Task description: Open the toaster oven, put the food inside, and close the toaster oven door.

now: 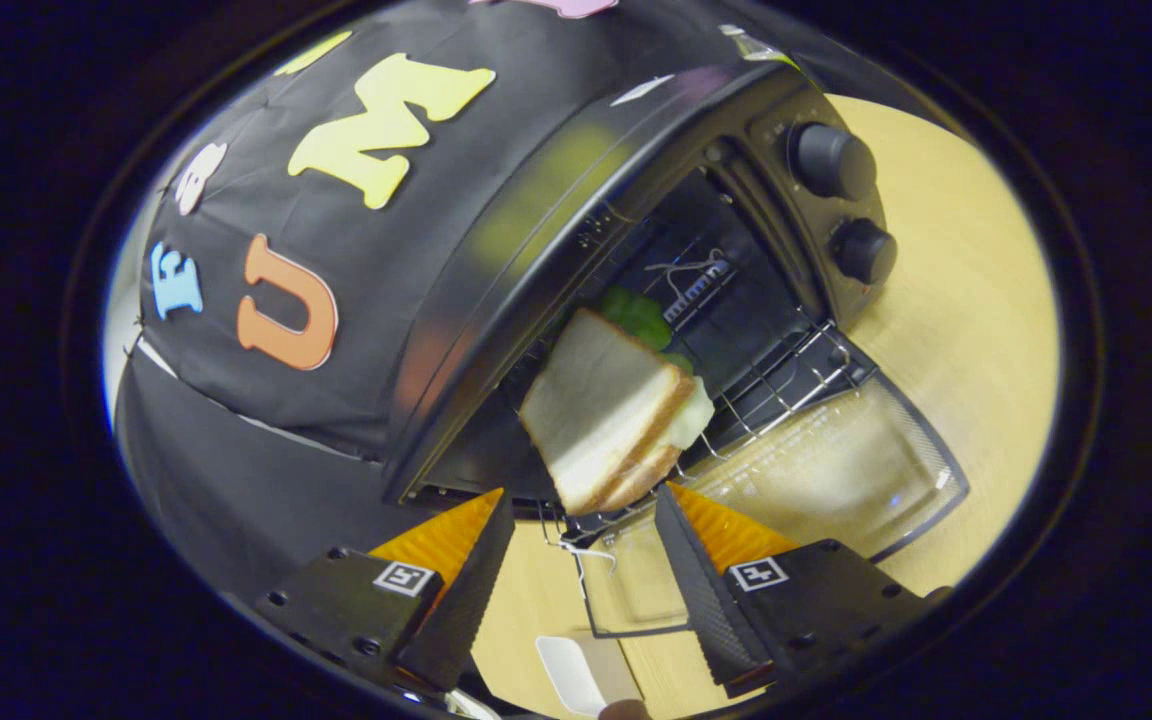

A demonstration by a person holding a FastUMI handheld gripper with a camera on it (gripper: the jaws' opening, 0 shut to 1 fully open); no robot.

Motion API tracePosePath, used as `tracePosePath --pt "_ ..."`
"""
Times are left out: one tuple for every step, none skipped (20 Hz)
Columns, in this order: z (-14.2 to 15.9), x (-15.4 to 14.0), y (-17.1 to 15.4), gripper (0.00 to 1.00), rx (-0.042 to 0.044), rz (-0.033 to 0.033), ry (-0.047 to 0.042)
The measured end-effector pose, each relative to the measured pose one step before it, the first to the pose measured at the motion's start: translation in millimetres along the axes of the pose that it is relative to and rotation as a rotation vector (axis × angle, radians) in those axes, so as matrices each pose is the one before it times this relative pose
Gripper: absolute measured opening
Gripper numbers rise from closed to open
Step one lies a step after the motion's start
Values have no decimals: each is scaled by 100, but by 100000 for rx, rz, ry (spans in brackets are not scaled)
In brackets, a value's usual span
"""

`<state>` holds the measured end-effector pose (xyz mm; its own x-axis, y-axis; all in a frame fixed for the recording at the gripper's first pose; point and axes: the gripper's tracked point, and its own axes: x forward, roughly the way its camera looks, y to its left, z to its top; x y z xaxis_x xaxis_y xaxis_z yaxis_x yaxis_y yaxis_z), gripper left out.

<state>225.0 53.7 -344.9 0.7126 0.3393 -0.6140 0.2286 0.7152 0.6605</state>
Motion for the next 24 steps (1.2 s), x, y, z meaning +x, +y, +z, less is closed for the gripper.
tracePosePath --pt "-340 -981 332 100 -4146 -624 635" --pt "-163 -1160 484 100 -4644 -906 -382" --pt "115 -1234 274 100 -5797 -1398 -1540" --pt "121 -1109 419 100 -6121 -1330 -1496" --pt "51 -1628 420 100 -8817 -1812 -1500" --pt "-610 -1395 155 100 -6619 -1273 -1580" --pt "45 -1555 528 100 -6729 -882 -2164" --pt "233 -1155 257 100 -4343 -1136 -2167" --pt "126 -1154 -46 100 -4480 -1613 -2219" --pt "112 -935 -137 100 -3641 -2303 -1828" --pt "-155 -868 -495 100 -2688 -3850 -1320" --pt "-115 -745 -317 100 -1656 -1981 -594" --pt "-159 -147 -287 100 -532 -1497 -1158" --pt "-557 -130 -404 100 -557 -1428 -58" --pt "-638 -179 -298 100 -773 -690 647" --pt "-849 -125 -498 100 -692 -1109 968" --pt "-721 123 -366 100 -530 -911 666" --pt "-1160 41 -358 100 -322 -914 1332" --pt "-998 354 -124 100 90 -236 1355" --pt "-1039 402 -94 100 -77 -300 1694" --pt "-979 538 -157 100 -249 -80 1308" --pt "-991 593 -166 100 -518 -244 1309" --pt "-915 604 -43 100 -625 -183 1389" --pt "-986 672 -144 100 -638 -194 1409"
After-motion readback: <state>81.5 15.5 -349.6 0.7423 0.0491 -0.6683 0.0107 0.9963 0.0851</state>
